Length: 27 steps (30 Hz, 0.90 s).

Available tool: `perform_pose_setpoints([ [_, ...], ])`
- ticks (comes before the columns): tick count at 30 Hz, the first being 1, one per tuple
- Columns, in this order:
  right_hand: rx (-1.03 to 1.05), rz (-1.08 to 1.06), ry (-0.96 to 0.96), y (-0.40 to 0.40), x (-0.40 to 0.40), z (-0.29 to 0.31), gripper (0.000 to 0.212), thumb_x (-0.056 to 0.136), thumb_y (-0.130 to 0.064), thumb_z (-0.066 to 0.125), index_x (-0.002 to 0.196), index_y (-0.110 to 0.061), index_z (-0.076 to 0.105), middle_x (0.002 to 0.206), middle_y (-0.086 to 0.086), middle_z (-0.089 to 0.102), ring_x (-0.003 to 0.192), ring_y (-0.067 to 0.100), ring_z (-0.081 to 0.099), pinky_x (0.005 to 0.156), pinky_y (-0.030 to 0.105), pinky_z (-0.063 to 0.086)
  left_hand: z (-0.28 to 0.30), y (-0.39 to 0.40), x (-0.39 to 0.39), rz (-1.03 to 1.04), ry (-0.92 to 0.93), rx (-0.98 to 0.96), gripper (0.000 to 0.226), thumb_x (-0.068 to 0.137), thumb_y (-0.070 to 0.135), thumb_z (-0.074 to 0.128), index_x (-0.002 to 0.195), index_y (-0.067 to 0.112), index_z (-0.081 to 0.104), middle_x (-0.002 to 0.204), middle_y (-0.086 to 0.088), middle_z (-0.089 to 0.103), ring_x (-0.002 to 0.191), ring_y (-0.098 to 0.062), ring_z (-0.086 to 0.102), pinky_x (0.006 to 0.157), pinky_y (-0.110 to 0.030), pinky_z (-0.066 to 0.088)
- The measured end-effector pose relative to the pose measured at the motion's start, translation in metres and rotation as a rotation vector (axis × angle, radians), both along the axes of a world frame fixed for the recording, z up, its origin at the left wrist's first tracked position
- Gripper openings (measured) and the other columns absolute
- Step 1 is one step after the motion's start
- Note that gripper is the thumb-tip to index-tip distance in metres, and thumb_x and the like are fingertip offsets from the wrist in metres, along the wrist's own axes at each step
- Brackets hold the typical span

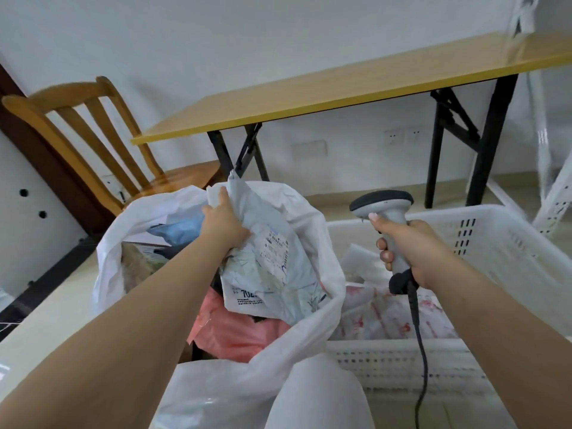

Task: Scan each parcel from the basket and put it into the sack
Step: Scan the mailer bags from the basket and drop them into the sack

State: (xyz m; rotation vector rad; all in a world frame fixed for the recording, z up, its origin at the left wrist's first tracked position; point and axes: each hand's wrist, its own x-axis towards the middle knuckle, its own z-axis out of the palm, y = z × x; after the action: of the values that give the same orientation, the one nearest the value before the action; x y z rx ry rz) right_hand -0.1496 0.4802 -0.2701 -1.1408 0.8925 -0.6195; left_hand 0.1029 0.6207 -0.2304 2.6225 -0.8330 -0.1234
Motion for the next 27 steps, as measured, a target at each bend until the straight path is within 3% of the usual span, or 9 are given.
perform_pose_setpoints([
  [3,-0.007,0.002,0.003,-0.004,-0.003,-0.002,0.028,0.09,-0.034,0.069,0.091,-0.009,0.056,0.063,0.005,0.05,0.046,0.015,0.039,0.049,0.028,0.036,0.012,-0.012,-0.008,-0.052,-0.335,0.122,0.082,0.086,0.04,0.071,0.15,0.013,0.028,0.142,-0.021,0.037,0.129,-0.041,0.036,0.104,-0.048,0.034],
  [5,-0.007,0.011,0.004,-0.004,-0.003,-0.003,0.028,0.09,-0.034,0.068,0.091,-0.009,0.056,0.062,0.006,0.049,0.046,0.016,0.039,0.049,0.028,0.037,0.017,-0.022,-0.015,-0.176,-0.42,0.22,0.061,0.09,0.05,0.06,0.14,0.018,0.046,0.144,-0.013,0.042,0.134,-0.037,0.035,0.107,-0.049,0.032],
  [8,-0.008,0.032,0.012,-0.004,-0.005,-0.004,0.028,0.09,-0.034,0.068,0.091,-0.009,0.055,0.062,0.005,0.049,0.045,0.015,0.039,0.049,0.028,0.036,0.007,-0.029,-0.019,-0.296,-0.271,0.426,0.055,0.091,0.059,0.052,0.136,0.028,0.052,0.145,0.002,0.049,0.137,-0.025,0.039,0.116,-0.05,0.022],
  [10,0.0,0.041,0.023,-0.005,-0.011,-0.006,0.029,0.091,-0.035,0.068,0.092,-0.009,0.055,0.063,0.005,0.05,0.045,0.015,0.04,0.049,0.028,0.037,-0.008,-0.024,-0.015,-0.279,-0.147,0.621,0.062,0.088,0.062,0.053,0.141,0.03,0.048,0.148,0.006,0.044,0.14,-0.025,0.035,0.117,-0.054,0.015],
  [13,0.028,0.039,0.029,-0.008,-0.023,-0.011,0.029,0.091,-0.035,0.068,0.095,-0.008,0.057,0.063,0.005,0.05,0.043,0.014,0.041,0.046,0.027,0.037,-0.026,-0.012,-0.008,-0.268,-0.116,0.815,0.071,0.084,0.065,0.056,0.145,0.032,0.044,0.152,0.006,0.04,0.142,-0.027,0.033,0.116,-0.058,0.013],
  [17,0.047,0.014,0.036,-0.018,-0.038,-0.02,0.027,0.091,-0.031,0.068,0.097,-0.007,0.057,0.062,0.005,0.05,0.042,0.013,0.041,0.045,0.026,0.038,-0.019,-0.025,-0.023,-0.266,-0.2,0.573,0.056,0.093,0.055,0.052,0.141,0.028,0.047,0.148,0.001,0.045,0.14,-0.028,0.035,0.117,-0.055,0.01],
  [20,0.056,-0.003,0.031,-0.028,-0.048,-0.028,0.024,0.092,-0.028,0.067,0.096,-0.006,0.056,0.061,0.005,0.049,0.041,0.014,0.041,0.046,0.026,0.038,-0.017,-0.056,-0.048,-0.379,-0.293,0.353,0.045,0.096,0.044,0.052,0.136,0.024,0.053,0.141,-0.003,0.053,0.131,-0.027,0.046,0.113,-0.045,0.028],
  [23,0.073,-0.033,0.045,-0.043,-0.058,-0.037,0.022,0.092,-0.025,0.067,0.092,-0.007,0.055,0.062,0.007,0.049,0.043,0.015,0.042,0.045,0.027,0.039,-0.026,-0.092,-0.078,-0.52,-0.239,0.124,0.038,0.095,0.035,0.056,0.128,0.016,0.061,0.134,-0.006,0.06,0.125,-0.026,0.052,0.106,-0.039,0.04],
  [27,0.106,-0.094,0.065,-0.07,-0.078,-0.062,0.021,0.092,-0.023,0.067,0.09,-0.007,0.054,0.06,0.006,0.049,0.043,0.016,0.041,0.045,0.026,0.038,-0.054,-0.137,-0.123,-0.656,-0.135,0.069,0.034,0.097,0.031,0.056,0.126,0.016,0.063,0.132,-0.004,0.06,0.125,-0.021,0.052,0.103,-0.03,0.04],
])
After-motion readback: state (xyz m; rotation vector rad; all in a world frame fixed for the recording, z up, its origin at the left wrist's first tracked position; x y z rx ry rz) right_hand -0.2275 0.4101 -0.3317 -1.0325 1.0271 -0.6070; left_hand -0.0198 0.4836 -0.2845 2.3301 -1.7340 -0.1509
